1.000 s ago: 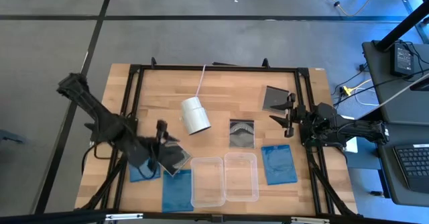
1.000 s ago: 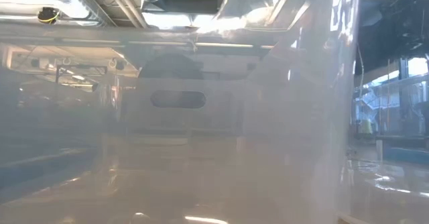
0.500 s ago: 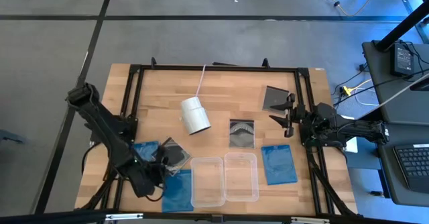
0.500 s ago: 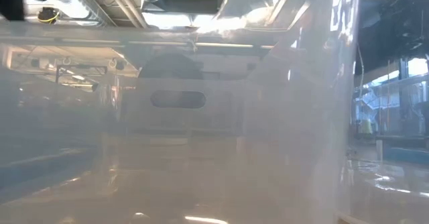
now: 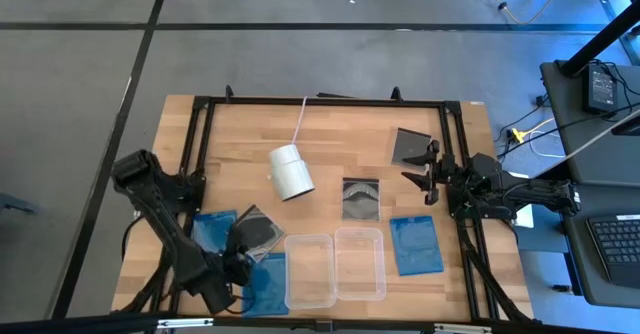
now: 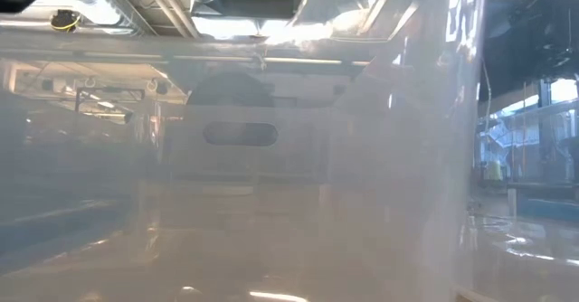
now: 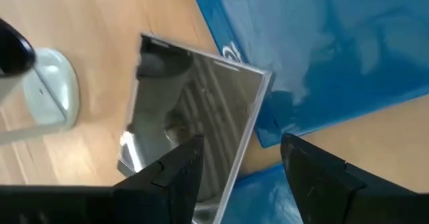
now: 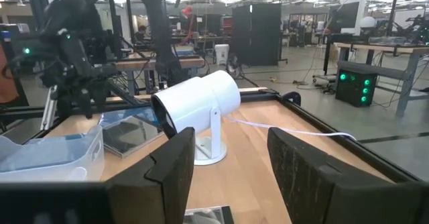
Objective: Pick & place jewel cases by type
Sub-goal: Put the bottom left black cd case into the left transparent bin
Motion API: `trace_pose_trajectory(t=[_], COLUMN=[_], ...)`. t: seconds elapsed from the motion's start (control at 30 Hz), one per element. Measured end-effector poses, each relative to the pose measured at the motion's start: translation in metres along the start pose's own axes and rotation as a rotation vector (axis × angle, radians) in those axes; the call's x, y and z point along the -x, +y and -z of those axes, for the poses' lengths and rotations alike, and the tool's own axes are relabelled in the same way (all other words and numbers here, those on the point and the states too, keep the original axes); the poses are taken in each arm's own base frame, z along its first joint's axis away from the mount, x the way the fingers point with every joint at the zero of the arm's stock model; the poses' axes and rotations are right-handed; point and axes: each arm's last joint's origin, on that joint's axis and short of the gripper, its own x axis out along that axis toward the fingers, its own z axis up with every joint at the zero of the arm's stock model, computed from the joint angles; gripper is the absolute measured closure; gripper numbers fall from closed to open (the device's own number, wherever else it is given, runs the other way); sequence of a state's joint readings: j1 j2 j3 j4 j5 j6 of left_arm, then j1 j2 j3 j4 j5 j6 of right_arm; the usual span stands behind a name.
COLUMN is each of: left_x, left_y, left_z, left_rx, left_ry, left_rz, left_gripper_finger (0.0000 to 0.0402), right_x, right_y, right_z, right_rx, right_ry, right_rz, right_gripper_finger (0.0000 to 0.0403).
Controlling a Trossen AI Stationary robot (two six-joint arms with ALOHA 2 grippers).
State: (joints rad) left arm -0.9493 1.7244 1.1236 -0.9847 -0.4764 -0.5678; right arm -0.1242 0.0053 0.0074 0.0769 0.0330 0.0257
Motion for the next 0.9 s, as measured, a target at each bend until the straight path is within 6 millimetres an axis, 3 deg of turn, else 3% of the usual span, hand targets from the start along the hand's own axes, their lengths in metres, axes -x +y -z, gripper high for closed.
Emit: trace_pose_trajectory(t=[0.47, 0.9], left_x=[-0.029, -0.033], left_y=[-0.016, -0.017], left_z=[0.003, 0.003], left_rx=[-0.046, -0.054], left_ry=[0.095, 0.087], left_rz=[-0.083, -0.115], left_gripper_finger=[0.0224, 0.0229], right_x=[0.000, 0.000], right_y=[0.000, 0.000], right_z=[0.000, 0.000], right_rx=[-0.048, -0.045], right_ry=[0.001, 0.001], right_rz=[0.001, 0.000], right_gripper_finger=[0.0210, 0.0210])
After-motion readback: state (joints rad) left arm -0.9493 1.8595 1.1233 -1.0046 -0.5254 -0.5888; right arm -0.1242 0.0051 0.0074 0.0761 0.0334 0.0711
